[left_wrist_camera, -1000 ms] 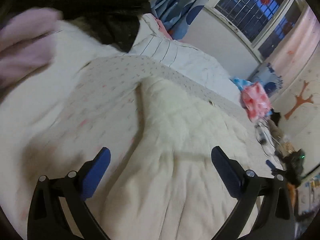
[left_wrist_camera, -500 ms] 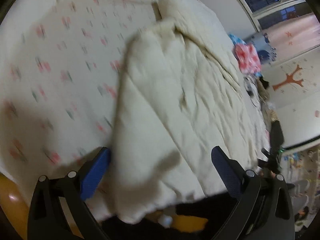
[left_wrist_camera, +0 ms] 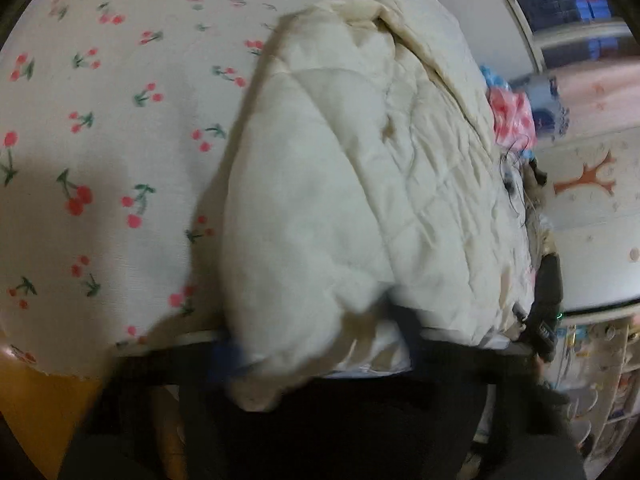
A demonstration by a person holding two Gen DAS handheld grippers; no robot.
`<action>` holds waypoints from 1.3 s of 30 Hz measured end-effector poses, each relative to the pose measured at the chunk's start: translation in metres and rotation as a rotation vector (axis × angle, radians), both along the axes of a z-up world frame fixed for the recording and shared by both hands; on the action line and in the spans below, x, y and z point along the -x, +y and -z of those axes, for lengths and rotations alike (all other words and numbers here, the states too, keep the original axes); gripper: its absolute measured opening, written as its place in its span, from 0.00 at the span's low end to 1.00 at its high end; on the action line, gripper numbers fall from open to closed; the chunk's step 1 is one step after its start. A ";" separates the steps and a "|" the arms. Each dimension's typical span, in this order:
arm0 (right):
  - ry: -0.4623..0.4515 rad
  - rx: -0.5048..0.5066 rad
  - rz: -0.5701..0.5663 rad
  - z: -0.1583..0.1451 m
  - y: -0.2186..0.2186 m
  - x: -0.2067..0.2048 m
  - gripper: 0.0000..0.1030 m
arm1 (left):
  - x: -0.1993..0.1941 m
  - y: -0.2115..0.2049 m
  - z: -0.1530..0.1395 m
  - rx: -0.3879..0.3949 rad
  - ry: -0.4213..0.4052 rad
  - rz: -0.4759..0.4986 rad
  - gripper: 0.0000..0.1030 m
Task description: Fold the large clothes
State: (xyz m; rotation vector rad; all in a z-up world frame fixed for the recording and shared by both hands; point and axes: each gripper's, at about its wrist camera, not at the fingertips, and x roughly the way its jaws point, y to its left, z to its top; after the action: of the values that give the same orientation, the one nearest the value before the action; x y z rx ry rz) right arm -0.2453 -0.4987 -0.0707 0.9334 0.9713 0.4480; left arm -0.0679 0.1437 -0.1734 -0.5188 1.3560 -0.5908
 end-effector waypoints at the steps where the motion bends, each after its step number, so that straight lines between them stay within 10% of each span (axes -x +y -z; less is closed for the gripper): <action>1: -0.034 -0.018 0.010 -0.008 0.002 -0.001 0.16 | 0.001 -0.001 -0.006 0.034 0.008 -0.005 0.21; 9: -0.318 -0.151 0.062 -0.113 0.007 -0.006 0.12 | 0.005 -0.002 -0.115 0.198 -0.168 -0.005 0.15; 16: -0.348 -0.141 0.024 -0.146 -0.007 0.053 0.12 | 0.047 0.037 -0.170 0.276 -0.240 0.011 0.15; 22: 0.019 0.119 0.036 -0.076 -0.046 0.105 0.27 | 0.083 0.075 -0.099 -0.092 -0.071 0.127 0.28; 25: -0.043 0.127 0.183 -0.089 -0.078 0.100 0.46 | 0.069 0.110 -0.107 -0.141 -0.101 -0.003 0.28; 30: -0.230 0.247 0.143 -0.138 -0.050 -0.028 0.65 | 0.005 0.056 -0.159 -0.072 -0.337 -0.022 0.62; 36: -0.255 0.379 0.135 -0.118 0.009 -0.197 0.65 | -0.116 -0.077 -0.139 0.106 -0.424 0.015 0.63; 39: -0.133 0.478 0.159 -0.071 0.015 -0.255 0.65 | -0.171 -0.121 -0.100 0.059 -0.396 -0.036 0.63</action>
State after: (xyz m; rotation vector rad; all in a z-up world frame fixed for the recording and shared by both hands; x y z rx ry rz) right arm 0.0100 -0.4838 -0.0001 0.5339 0.8250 0.1288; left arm 0.1029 0.0228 -0.0738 -0.4452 0.9551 -0.6665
